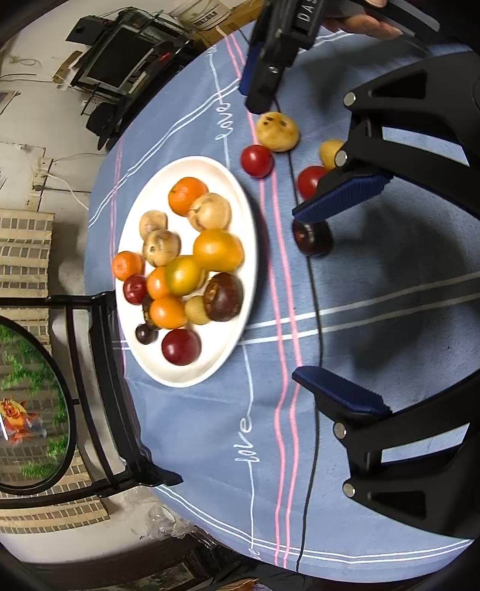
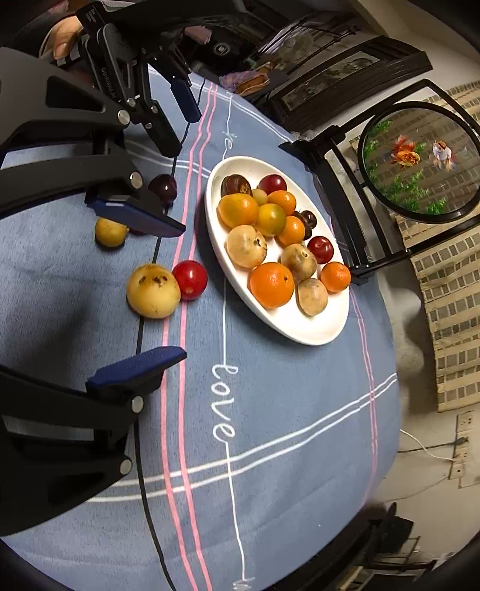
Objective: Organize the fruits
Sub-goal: 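Move both open tools back to the remaining fruit beside the plate, then grasp the dark mangosteen with the left tool while the right tool grasps the spotted yellow fruit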
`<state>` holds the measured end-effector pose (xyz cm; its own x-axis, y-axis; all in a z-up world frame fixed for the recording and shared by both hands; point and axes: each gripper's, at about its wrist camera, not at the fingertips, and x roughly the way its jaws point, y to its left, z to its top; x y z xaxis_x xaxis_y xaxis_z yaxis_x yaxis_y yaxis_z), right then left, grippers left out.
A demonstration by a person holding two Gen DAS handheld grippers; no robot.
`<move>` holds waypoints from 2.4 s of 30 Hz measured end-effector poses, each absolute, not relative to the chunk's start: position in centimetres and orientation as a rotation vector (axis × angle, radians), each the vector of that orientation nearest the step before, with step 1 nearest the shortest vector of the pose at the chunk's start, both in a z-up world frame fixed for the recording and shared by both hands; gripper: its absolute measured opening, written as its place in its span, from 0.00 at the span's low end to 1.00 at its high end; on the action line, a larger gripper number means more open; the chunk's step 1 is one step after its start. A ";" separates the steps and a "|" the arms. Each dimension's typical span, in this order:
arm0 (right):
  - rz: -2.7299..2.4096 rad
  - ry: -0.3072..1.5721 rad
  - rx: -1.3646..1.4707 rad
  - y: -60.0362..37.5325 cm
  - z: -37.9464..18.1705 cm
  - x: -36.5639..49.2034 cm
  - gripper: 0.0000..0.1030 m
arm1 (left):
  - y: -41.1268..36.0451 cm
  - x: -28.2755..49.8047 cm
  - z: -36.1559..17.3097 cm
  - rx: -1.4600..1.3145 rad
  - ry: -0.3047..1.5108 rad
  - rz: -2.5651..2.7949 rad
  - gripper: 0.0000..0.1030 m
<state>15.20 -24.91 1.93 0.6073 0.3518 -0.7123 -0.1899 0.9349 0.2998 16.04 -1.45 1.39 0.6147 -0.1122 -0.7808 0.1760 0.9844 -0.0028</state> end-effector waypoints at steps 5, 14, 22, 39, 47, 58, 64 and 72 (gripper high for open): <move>0.313 0.868 0.188 -25.0 1.3 14.8 0.61 | -1.1 15.6 0.2 0.080 0.917 -0.168 0.79; 0.320 0.874 0.147 -24.3 1.0 14.5 0.61 | -1.0 15.7 -0.8 0.069 0.937 -0.170 0.79; 0.320 0.880 0.110 -23.6 0.6 14.3 0.61 | -2.1 16.4 -1.6 0.110 0.929 -0.190 0.78; 0.303 0.919 0.062 -23.1 -0.2 14.3 0.61 | -5.1 16.6 -2.7 0.166 0.956 -0.330 0.55; 0.306 0.927 0.020 -22.4 -0.4 14.1 0.60 | -5.7 17.5 -2.6 0.160 0.938 -0.343 0.35; 0.264 0.877 -0.023 -21.8 0.0 14.1 0.59 | -5.7 17.0 -2.5 0.146 0.920 -0.368 0.27; 0.223 0.921 -0.066 -21.0 -0.9 15.0 0.46 | -5.0 16.9 -2.5 0.125 0.934 -0.378 0.27; 0.252 0.935 -0.047 -20.4 -1.3 15.9 0.37 | -4.9 16.7 -2.6 0.117 0.934 -0.375 0.27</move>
